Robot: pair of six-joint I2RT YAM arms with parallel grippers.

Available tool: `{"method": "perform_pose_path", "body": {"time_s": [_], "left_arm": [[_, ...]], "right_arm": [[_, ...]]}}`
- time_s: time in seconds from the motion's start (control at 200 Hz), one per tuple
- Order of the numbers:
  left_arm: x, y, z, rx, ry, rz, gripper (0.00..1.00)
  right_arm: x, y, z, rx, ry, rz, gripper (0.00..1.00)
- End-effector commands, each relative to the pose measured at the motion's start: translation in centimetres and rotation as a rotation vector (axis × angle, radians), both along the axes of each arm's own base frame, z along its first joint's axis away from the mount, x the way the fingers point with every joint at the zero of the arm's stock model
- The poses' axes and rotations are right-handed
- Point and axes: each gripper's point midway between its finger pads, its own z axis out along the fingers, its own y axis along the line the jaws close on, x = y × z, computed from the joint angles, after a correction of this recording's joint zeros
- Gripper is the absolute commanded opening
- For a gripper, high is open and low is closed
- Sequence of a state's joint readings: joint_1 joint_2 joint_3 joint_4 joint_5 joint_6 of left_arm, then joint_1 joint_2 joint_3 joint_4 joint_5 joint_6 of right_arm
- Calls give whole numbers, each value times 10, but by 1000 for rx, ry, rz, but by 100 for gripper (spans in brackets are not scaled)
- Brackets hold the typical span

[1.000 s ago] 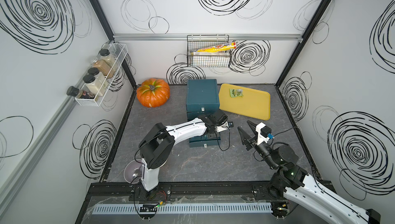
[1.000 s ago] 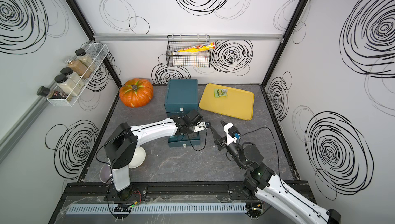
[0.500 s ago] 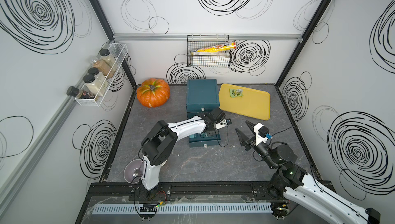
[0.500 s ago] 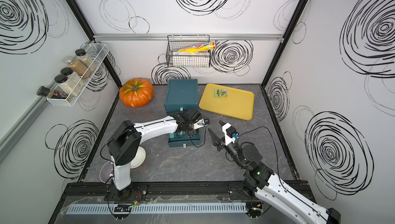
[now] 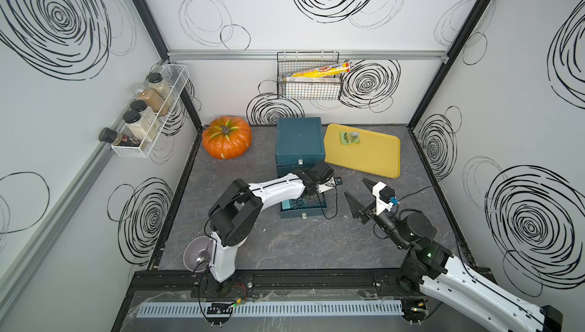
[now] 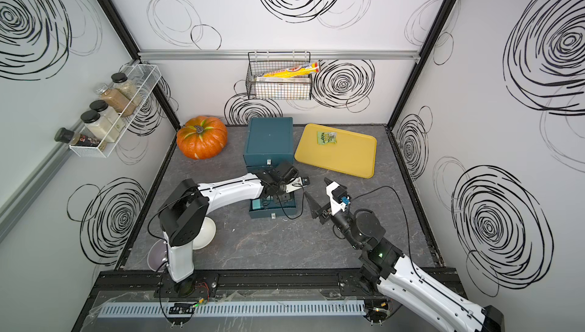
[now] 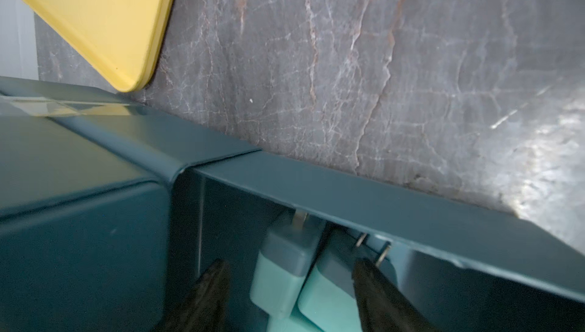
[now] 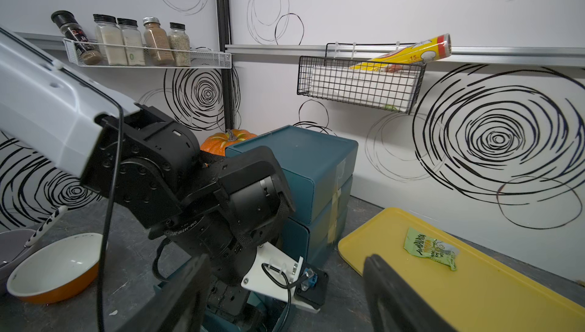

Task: Place the plugs into the drawer by color
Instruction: Place the plug in the drawer, then close the drawer in the storage box.

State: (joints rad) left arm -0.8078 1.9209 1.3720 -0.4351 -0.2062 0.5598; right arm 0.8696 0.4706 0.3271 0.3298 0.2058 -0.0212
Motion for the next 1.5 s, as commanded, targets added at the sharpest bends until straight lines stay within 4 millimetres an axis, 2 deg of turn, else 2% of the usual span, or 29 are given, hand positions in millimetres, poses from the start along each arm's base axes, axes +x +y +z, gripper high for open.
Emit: {"method": "perform_pose_path", "body": {"time_s": [0.0,0.13,0.185,0.24,0.285,0.33,0.4,0.446,0.501,0.576,0.621,0.671,0.711,0.786,0.976,1.171,1.292,1.397,1.497], "left_arm": [[0,-9,73,-144,-105,35,78],[-15,-15,155,-417,-173,68,95],[-23,-16,189,-564,-171,95,99],[-23,-8,224,-709,-185,163,99],[-15,8,253,-841,-202,289,99],[0,34,276,-966,-181,443,99],[24,77,290,-1133,-95,650,99],[35,100,288,-1194,-84,729,99],[45,123,285,-1199,-154,800,99],[60,146,277,-1176,-216,879,98],[71,150,267,-1161,-189,897,93],[86,151,252,-1138,-133,907,92],[97,150,240,-1115,-101,910,89],[113,157,225,-1092,-77,950,86],[126,149,203,-1076,-23,932,79],[131,140,171,-1042,60,941,72],[126,135,158,-1022,71,939,67],[121,129,148,-977,69,944,62],[115,127,136,-949,98,961,51]], "right_arm": [[1,-1,11,35,-12,-7,80],[0,2,9,38,-7,9,79],[3,6,6,19,9,13,78],[8,15,-4,-21,51,26,78],[9,29,-13,-63,86,75,79],[9,45,-23,-108,127,132,79],[8,68,-43,-174,193,219,79],[4,82,-52,-202,220,288,78],[-4,98,-61,-226,249,378,75],[-27,121,-73,-260,286,554,71],[-43,135,-84,-296,317,653,70],[-51,146,-104,-360,364,690,69],[-51,153,-124,-421,414,686,67],[-47,162,-150,-515,490,680,63],[-43,169,-181,-570,551,682,63],[-32,172,-211,-654,616,637,62],[-5,172,-220,-721,589,510,63],[20,169,-217,-746,508,392,64],[41,170,-209,-742,457,293,65]]}}
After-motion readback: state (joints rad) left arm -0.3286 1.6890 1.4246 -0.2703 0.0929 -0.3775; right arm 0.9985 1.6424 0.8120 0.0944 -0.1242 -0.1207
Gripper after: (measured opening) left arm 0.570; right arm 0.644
